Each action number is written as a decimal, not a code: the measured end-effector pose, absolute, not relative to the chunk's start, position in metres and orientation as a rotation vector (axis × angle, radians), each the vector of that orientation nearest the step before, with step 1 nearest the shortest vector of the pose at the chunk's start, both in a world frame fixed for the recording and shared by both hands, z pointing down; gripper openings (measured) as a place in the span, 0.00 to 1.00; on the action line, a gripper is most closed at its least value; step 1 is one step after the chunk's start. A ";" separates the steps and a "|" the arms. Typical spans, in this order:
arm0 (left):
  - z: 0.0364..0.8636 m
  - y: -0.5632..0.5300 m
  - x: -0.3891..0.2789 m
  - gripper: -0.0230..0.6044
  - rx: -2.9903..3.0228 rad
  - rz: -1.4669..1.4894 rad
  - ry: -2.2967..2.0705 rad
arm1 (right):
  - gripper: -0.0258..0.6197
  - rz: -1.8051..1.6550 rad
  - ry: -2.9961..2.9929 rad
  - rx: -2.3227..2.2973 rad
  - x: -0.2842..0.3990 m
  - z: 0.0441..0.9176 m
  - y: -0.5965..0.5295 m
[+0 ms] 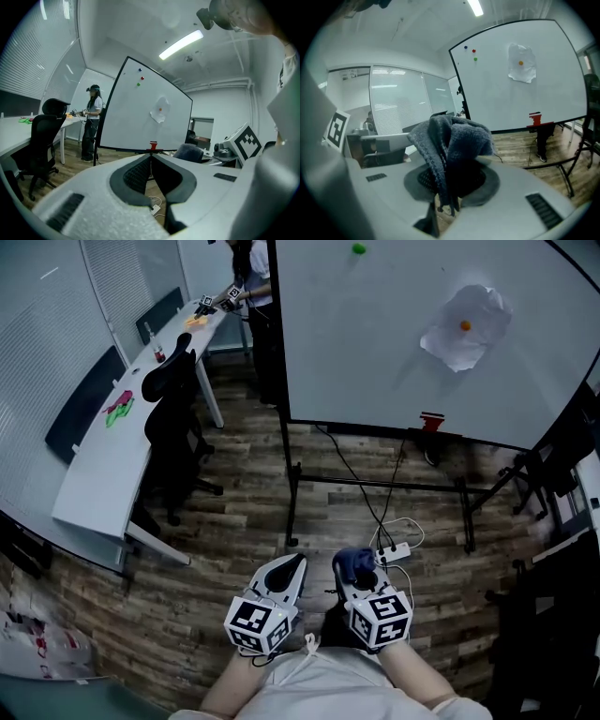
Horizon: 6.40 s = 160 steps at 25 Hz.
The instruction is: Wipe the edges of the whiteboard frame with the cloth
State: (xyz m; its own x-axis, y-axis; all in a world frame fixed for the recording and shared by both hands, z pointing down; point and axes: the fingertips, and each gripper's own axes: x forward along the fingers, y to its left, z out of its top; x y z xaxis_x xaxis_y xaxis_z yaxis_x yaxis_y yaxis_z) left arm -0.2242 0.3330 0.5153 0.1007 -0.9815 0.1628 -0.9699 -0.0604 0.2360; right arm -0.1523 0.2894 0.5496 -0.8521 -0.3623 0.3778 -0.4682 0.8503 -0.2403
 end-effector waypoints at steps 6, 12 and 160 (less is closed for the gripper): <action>0.530 0.266 -0.247 0.07 2.031 -0.050 -1.955 | 0.16 0.462 -2.708 0.555 -0.175 0.557 0.222; 0.525 0.163 -0.268 0.07 2.003 -0.077 -1.970 | 0.16 0.459 -2.714 0.493 -0.198 0.551 0.126; 0.227 -0.036 -0.566 0.07 2.531 -0.154 -2.258 | 0.16 -0.748 -3.102 0.564 -0.579 0.044 -0.060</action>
